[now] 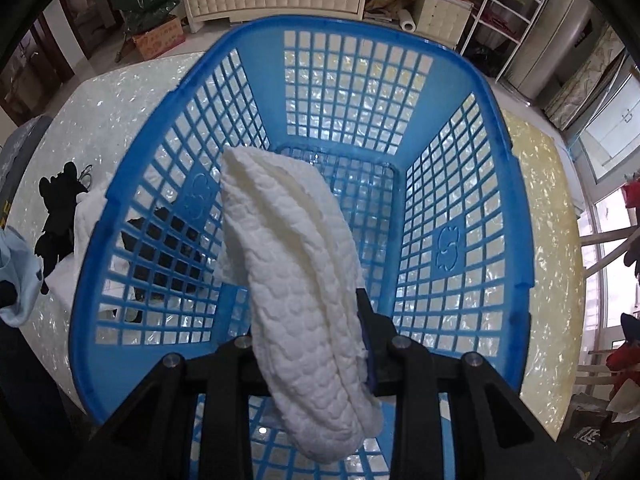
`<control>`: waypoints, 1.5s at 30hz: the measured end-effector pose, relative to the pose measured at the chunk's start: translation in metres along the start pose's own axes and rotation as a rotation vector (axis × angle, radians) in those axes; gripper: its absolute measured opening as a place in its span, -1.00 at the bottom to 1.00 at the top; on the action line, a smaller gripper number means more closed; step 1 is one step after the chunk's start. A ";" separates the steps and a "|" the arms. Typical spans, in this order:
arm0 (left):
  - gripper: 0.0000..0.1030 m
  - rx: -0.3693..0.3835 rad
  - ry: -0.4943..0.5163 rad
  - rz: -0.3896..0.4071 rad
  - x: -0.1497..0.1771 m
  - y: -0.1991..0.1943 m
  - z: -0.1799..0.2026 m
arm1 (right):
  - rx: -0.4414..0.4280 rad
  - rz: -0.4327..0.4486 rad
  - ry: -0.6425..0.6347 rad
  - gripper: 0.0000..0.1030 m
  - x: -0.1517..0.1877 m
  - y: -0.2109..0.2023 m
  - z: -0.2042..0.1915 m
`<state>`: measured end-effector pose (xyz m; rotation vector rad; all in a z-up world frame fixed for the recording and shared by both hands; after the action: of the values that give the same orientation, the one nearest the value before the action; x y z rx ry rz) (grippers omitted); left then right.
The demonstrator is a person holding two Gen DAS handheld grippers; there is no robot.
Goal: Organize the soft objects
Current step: 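Carry the white towel over the blue basket and open the right tool, then carry the light blue cloth into the blue basket and open the left tool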
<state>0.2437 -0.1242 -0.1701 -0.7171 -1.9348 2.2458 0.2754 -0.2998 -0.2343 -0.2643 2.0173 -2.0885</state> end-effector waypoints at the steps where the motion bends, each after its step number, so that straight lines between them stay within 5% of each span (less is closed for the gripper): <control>1: -0.85 -0.002 0.002 -0.001 -0.002 0.001 0.002 | -0.002 -0.002 0.006 -0.40 0.000 0.001 0.000; 8: -0.85 -0.017 0.011 -0.006 -0.005 0.002 0.004 | 0.005 -0.023 0.001 -0.18 0.005 0.008 -0.003; 12: -0.85 -0.026 0.016 -0.011 -0.006 0.001 0.006 | -0.001 -0.031 -0.017 0.45 0.008 0.012 -0.012; 18: -0.85 -0.049 0.018 -0.002 -0.008 -0.004 0.009 | 0.042 0.000 -0.001 0.56 0.016 -0.001 -0.011; 20: -0.85 -0.061 0.010 0.010 -0.010 -0.008 0.010 | 0.110 0.048 0.033 0.98 0.018 -0.015 -0.002; 24: -0.85 -0.070 0.006 0.022 -0.016 -0.009 0.014 | 0.043 0.150 0.093 1.00 0.028 -0.041 -0.001; 33: -0.85 -0.103 0.048 0.057 -0.035 -0.017 0.040 | 0.071 0.354 0.188 1.00 0.048 -0.067 0.001; 45: -0.85 -0.117 0.051 0.079 -0.055 -0.020 0.042 | -0.031 0.342 0.214 1.00 0.052 -0.064 -0.037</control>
<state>0.2709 -0.1792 -0.1317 -0.8713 -2.0623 2.1491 0.2123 -0.2772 -0.1728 0.2930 2.0371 -1.9377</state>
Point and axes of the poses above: each gripper's, at about its wrist camera, not at the fingertips, and y roughly the way its jaws point, z to its right, x to its underside, the point moved 9 cm from there along y, roughly the way its jaws point, and after that the axes turned 14 degrees about -z, right-handed, at the moved point
